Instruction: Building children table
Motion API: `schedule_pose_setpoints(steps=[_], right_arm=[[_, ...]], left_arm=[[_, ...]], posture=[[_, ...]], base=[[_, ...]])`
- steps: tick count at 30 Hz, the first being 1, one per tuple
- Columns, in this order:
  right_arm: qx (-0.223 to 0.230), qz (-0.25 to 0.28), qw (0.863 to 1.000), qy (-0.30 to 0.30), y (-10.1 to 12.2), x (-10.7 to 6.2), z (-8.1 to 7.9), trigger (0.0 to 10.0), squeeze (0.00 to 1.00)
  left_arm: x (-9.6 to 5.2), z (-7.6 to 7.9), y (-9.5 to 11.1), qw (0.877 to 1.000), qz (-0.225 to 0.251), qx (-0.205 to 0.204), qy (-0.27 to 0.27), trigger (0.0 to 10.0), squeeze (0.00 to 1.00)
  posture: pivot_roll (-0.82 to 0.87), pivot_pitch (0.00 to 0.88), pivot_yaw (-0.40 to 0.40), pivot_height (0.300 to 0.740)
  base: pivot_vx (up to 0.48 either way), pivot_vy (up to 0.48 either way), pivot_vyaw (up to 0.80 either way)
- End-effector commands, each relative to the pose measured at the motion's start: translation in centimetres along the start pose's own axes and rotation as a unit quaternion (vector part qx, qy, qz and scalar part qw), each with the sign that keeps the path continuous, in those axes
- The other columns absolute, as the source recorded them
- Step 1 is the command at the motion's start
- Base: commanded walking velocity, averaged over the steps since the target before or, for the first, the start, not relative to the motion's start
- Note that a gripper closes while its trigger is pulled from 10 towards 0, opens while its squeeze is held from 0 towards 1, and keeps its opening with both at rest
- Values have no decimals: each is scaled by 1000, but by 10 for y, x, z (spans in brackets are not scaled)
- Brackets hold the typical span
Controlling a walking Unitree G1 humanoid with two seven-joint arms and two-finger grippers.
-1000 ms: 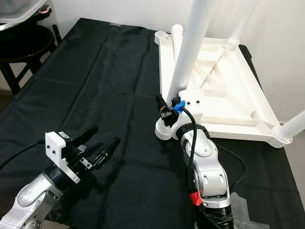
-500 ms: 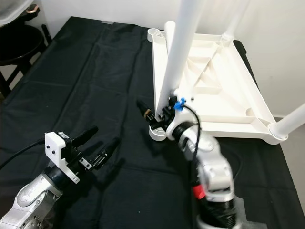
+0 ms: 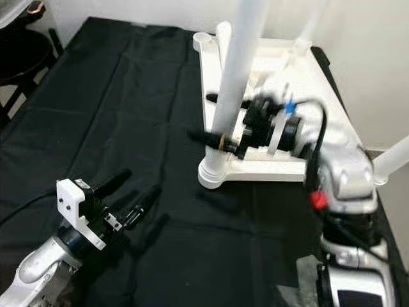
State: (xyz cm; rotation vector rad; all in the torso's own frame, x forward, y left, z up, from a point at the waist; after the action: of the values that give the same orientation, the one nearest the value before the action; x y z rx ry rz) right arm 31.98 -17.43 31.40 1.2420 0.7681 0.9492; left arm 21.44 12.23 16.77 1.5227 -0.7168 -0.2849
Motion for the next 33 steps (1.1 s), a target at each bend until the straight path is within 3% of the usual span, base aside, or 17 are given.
schedule_pose_setpoints(steps=[1,3,7,8,14,20,29,33], right_arm=[[5,-5,1000,6,-6,-2,4,10000,0],[15,-15,998,56,-6,-1,7,10000,0],[21,-11,995,93,0,-1,8,10000,0],[21,5,994,109,9,-2,12,0,0],[22,16,990,139,18,-7,10,0,0],[30,-2,985,169,11,-16,11,0,0],[42,-13,988,147,-5,-27,-2,0,0],[42,2,989,141,1,-38,-9,0,0]], left_arm=[[-3,2,0,1000,-7,-2,-3,10000,0],[-4,2,2,1000,-9,0,-3,10000,0],[-6,3,3,1000,-11,1,-2,10000,0],[-7,3,4,1000,-12,1,-2,10000,0],[-7,3,5,1000,-14,1,-2,10000,0],[-6,2,4,1000,-17,0,-1,10000,0],[-3,1,2,1000,-17,-3,-2,10000,0],[-2,1,1,1000,-16,-4,-3,10000,0]], posture=[[15,275,-60,740],[38,293,-57,740],[42,297,-56,740],[47,303,-55,740],[49,309,-55,740],[37,299,-56,740],[18,279,-56,740],[12,269,-53,740]], base=[[0,0,0],[0,0,0],[0,0,0],[0,0,0],[0,0,0],[0,0,0],[0,0,0],[0,0,0]])
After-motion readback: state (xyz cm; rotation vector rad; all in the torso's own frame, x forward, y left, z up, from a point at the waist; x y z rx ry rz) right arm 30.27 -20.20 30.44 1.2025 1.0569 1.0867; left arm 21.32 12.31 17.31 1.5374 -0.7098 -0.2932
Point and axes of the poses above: a point about 5 cm out from each wrist's last joint towards the gripper, its own x axis pointing out of the wrist towards the gripper, its own y axis along the axis of the wrist's last joint, z = x × y, the point moved 1 cm from there along x, pointing out of the wrist towards the gripper, and after that the axes turned 10 degrees about x, right-handed, at the moved point
